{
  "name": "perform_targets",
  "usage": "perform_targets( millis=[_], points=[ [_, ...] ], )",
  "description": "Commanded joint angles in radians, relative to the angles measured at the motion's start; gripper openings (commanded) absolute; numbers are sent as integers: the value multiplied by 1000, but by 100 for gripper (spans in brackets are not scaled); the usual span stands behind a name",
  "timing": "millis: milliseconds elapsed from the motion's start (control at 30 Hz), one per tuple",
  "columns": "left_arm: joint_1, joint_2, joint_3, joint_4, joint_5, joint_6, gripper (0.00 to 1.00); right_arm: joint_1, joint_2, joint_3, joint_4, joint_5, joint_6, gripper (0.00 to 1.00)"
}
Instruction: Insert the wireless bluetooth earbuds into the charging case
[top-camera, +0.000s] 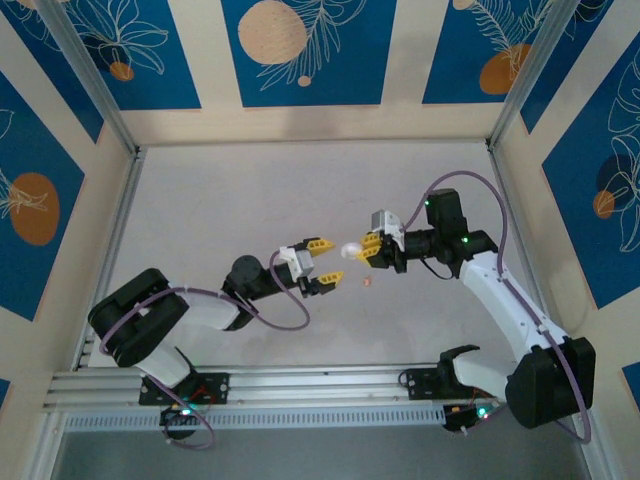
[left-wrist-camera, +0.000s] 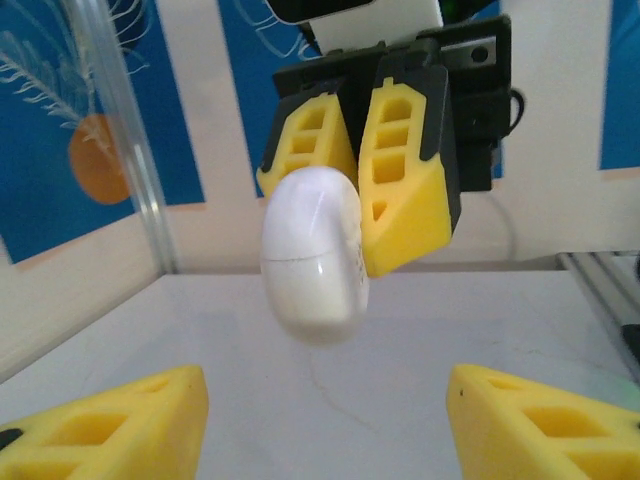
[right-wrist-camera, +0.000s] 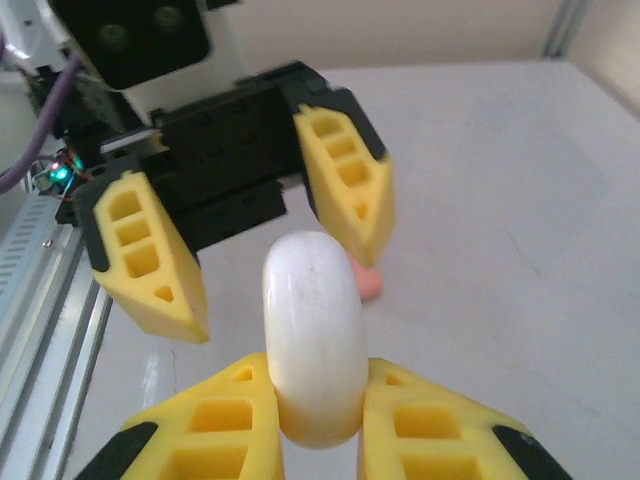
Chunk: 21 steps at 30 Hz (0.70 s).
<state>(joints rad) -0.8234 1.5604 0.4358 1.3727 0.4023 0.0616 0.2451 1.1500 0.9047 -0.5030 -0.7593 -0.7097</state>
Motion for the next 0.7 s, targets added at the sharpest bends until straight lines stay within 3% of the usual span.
perform_targets(
  millis=[0,167,300,500,667],
  points=[
    [-5,-3,-36,34,-136,3,64,-21,43,37,-71,55,155,11],
    [-5,-24,-81,29,-291,-47,67,-57,149,96,-127,115,352,11],
    [-5,-65,-96,-70,-419,-91,66,-97,260,166,-212,153,461,11],
    [-6,-177,-40,-435,-526,-139,64,-134,392,236,-286,182,517,10],
    [-4,-265,54,-801,-541,-157,64,-153,528,326,-384,225,520,10]
  ],
)
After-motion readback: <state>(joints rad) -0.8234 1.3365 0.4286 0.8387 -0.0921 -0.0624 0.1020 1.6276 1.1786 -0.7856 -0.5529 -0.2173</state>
